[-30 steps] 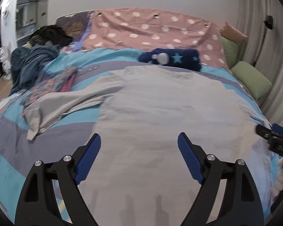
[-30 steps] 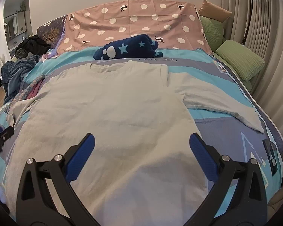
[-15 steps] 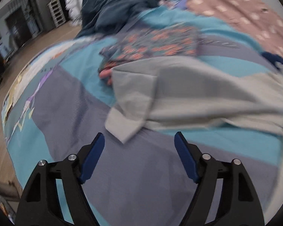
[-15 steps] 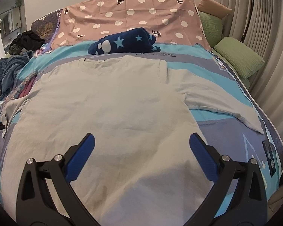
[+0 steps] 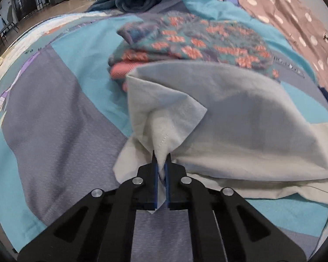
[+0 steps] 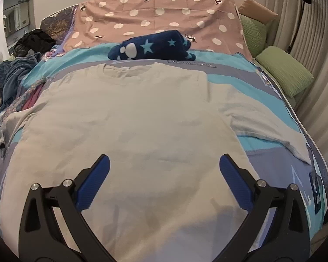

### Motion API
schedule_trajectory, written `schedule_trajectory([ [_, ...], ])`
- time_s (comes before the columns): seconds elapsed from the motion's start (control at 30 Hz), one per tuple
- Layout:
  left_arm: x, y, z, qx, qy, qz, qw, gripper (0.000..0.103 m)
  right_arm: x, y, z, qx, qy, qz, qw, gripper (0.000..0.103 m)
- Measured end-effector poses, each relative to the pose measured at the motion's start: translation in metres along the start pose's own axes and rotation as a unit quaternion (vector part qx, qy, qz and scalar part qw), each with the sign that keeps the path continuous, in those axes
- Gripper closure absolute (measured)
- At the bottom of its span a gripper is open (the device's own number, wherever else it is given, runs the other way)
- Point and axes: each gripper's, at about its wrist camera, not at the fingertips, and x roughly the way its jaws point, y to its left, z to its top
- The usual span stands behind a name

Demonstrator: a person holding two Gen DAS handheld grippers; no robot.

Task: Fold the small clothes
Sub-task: 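Lift and fold the grasped side across the shirt body with the left gripper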

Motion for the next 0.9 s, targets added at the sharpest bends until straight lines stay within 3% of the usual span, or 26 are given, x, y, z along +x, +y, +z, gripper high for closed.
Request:
schedule_trajectory([
  [0.23, -0.065, -0.013, 0.003, 0.017, -0.051, -0.093, 0.9942, 0.099, -0.004, 0.013, 0.006, -0.013, -0.016, 0.026, 0.999, 0.002],
  [0.43, -0.130, -0.090, -0.007, 0.113, -0.103, -0.157, 0.9756, 0.099, -0.008, 0.006, 0.003, -0.005, -0.016, 0.037, 0.999, 0.002],
  [0.53, -0.143, -0.125, -0.013, 0.130, -0.091, -0.215, 0.9636, 0.099, -0.008, -0.002, 0.003, 0.001, -0.017, 0.032, 0.999, 0.002],
  [0.67, -0.165, -0.194, -0.041, 0.198, -0.087, -0.272, 0.9378, 0.099, -0.009, -0.017, 0.003, 0.022, -0.018, 0.033, 0.999, 0.002],
  [0.8, -0.173, -0.258, -0.081, 0.257, -0.054, -0.317, 0.9112, 0.099, -0.006, -0.027, 0.007, 0.032, -0.007, 0.058, 0.998, 0.003],
  [0.83, -0.173, -0.268, -0.089, 0.266, -0.047, -0.325, 0.9064, 0.099, -0.003, -0.029, 0.010, 0.035, 0.000, 0.073, 0.997, 0.008],
  [0.9, -0.168, -0.297, -0.110, 0.296, -0.028, -0.336, 0.8937, 0.099, 0.004, -0.031, 0.019, 0.045, 0.016, 0.128, 0.991, 0.051],
])
